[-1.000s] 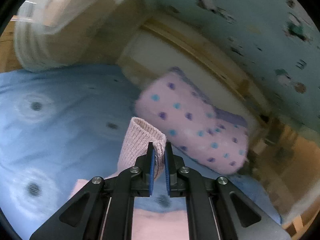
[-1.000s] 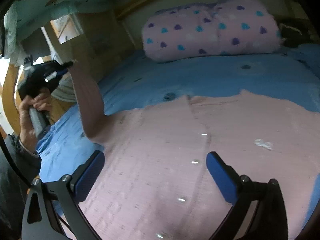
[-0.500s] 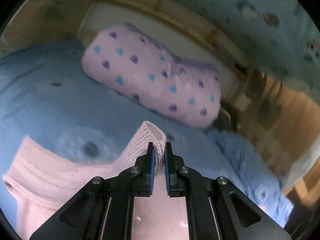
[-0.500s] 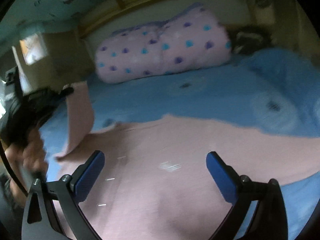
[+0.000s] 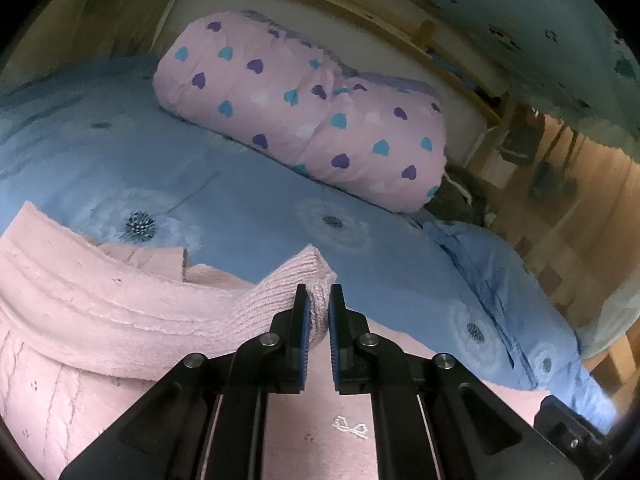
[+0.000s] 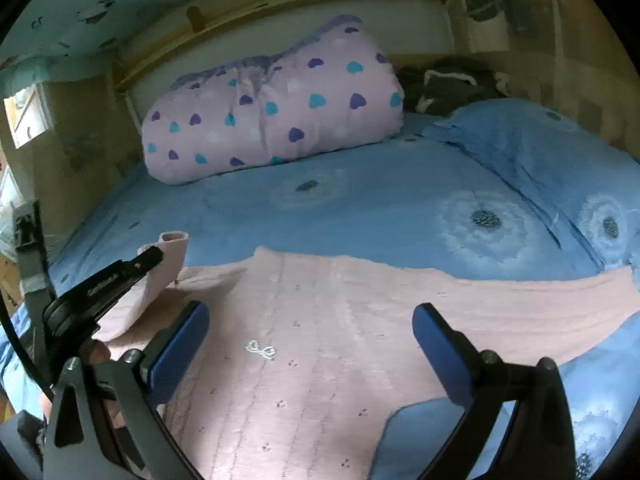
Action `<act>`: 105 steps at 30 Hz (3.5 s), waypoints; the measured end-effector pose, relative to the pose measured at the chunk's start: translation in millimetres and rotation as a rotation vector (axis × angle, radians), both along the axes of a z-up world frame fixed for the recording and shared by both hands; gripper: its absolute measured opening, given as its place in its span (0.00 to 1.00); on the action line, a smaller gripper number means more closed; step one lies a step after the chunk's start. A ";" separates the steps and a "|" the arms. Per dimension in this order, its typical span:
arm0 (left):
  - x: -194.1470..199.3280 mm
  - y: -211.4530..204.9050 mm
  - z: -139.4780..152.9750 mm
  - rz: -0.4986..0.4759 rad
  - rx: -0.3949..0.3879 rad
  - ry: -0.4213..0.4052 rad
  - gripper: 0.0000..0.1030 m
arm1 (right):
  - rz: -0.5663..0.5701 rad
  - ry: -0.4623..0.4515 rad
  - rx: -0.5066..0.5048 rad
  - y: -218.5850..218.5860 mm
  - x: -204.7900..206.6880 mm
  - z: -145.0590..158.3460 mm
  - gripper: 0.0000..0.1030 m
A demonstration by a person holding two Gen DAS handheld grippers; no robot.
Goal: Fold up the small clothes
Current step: 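Lift the held sleeve with the left tool and lay it across the cardigan body, then open the left tool and release the folded sleeve, then grasp the other sleeve cuff with the right tool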
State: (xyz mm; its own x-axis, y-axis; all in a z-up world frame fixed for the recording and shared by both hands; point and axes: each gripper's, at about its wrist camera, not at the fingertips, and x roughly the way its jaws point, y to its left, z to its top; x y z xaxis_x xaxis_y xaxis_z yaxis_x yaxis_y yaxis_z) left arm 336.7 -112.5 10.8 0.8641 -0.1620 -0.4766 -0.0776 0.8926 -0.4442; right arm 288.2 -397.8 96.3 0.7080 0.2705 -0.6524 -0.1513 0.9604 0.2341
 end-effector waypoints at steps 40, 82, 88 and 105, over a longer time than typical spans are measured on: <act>4.6 -97.2 -45.4 -0.231 0.090 0.097 0.35 | -0.110 0.106 0.227 -43.5 11.7 -14.1 1.00; -117.3 89.4 44.5 0.004 0.396 0.118 0.58 | 0.034 0.030 -0.022 -53.8 -37.2 -8.7 1.00; -128.9 97.9 47.2 0.047 0.369 0.121 0.58 | -0.224 0.072 -0.025 -196.8 -49.7 -27.5 1.00; -133.7 113.0 38.1 0.115 0.415 0.156 0.58 | -0.546 0.210 0.430 -387.3 -11.4 -129.3 1.00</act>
